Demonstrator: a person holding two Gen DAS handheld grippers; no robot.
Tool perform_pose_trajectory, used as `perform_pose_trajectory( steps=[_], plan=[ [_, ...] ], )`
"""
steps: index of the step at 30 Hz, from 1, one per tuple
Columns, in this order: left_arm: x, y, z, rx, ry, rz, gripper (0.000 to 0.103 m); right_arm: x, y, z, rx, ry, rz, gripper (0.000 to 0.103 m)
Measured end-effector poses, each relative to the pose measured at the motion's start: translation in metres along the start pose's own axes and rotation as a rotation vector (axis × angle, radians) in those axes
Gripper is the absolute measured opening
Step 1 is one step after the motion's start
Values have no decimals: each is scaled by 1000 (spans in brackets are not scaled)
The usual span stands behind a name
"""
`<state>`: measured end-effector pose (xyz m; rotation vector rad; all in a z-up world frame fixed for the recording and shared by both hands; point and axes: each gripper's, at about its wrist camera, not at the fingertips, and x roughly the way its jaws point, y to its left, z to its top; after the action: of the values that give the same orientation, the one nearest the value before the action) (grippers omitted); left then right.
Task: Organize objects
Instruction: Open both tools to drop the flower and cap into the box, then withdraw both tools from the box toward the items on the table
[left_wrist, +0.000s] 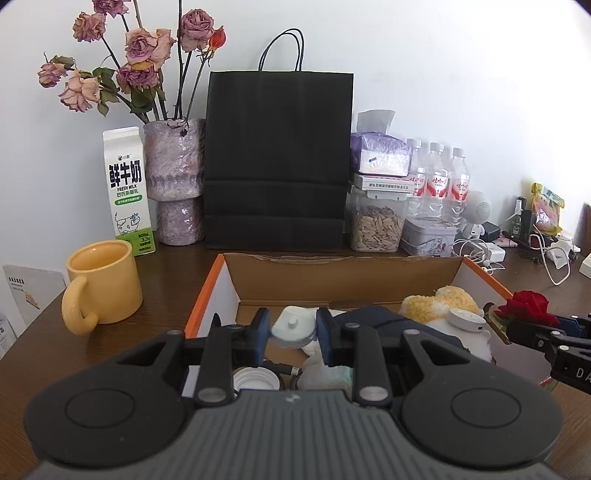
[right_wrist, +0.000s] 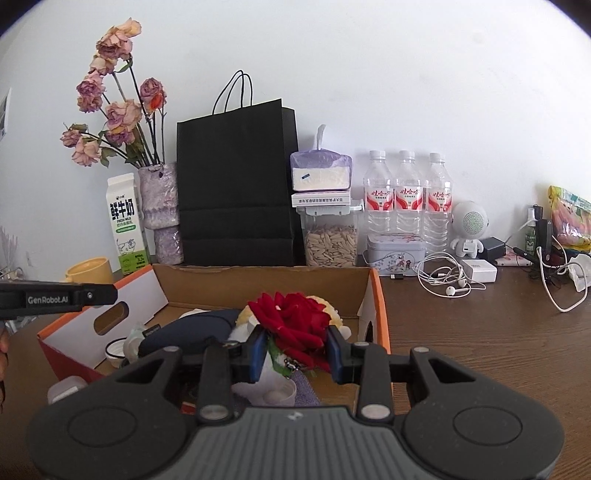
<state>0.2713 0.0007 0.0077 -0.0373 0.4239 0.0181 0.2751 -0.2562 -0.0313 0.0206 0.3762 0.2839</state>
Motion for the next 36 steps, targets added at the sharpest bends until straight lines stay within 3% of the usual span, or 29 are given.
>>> perform_pose_trajectory(
  steps=[2,3,4,5,6,7,8,24,36],
  plan=[
    [0,0,-1,-5,2,1,31,1,1,-1,-1,5,-4,37],
    [0,1,-1,-9,-1,0,42,2,2,-2,-5,5,-6,41],
    [0,1,-1,-16,-4,0,54,2,2,-2,-7,8,-4,54],
    [-1,2,-1,-25,-12,9,91,2,2,-3,-7,5,-2,74],
    [-2,2,-2,-28,-28,34,102,1,3,-3,-9,-1,-4,86],
    [-4,0,-3,-20,-52,67,103,0,4,-4,-16,-9,-11,100],
    [-5,-2,-2,-11,-58,88,103,-1,6,-4,-23,-20,-17,102],
    [-8,-4,-4,-11,-49,74,103,-6,7,-4,-20,-38,-14,103],
    [-33,-11,-19,-5,-31,13,103,-30,14,-9,-37,-64,3,103]
  ],
)
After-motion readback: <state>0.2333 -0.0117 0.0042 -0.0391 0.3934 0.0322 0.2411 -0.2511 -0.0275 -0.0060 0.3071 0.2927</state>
